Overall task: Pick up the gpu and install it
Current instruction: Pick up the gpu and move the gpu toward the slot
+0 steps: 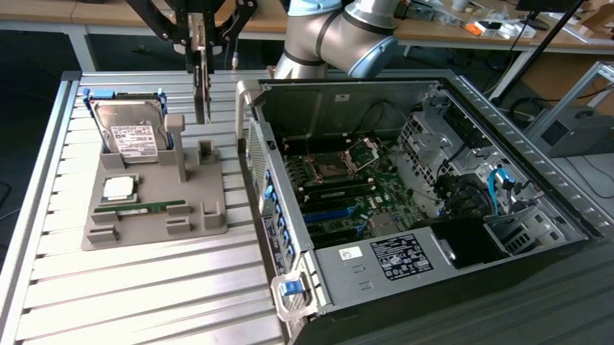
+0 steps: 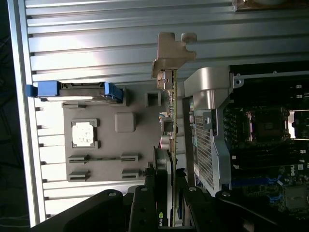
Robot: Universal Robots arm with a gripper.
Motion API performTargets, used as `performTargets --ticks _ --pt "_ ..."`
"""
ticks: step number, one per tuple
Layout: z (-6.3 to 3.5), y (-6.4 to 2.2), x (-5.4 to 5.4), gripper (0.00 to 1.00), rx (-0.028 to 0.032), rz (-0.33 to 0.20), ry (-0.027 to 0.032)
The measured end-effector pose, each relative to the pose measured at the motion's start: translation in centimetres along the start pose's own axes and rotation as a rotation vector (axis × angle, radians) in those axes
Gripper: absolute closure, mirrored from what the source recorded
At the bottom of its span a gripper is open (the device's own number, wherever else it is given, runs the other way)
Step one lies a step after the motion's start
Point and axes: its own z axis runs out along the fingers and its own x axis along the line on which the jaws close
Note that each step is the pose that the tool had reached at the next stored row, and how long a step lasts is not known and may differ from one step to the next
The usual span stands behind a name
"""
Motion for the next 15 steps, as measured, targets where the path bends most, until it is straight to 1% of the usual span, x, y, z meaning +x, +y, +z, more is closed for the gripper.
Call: performTargets --ticks 13,14,15 --pt "-0.22 0.01 0.0 0.73 -0.0002 0.0 0.0001" --pt "-0.22 0.01 0.0 0.73 -0.0001 0.0 0.0001" --pt "-0.22 0.01 -0.01 0.73 0.0014 0.0 0.0"
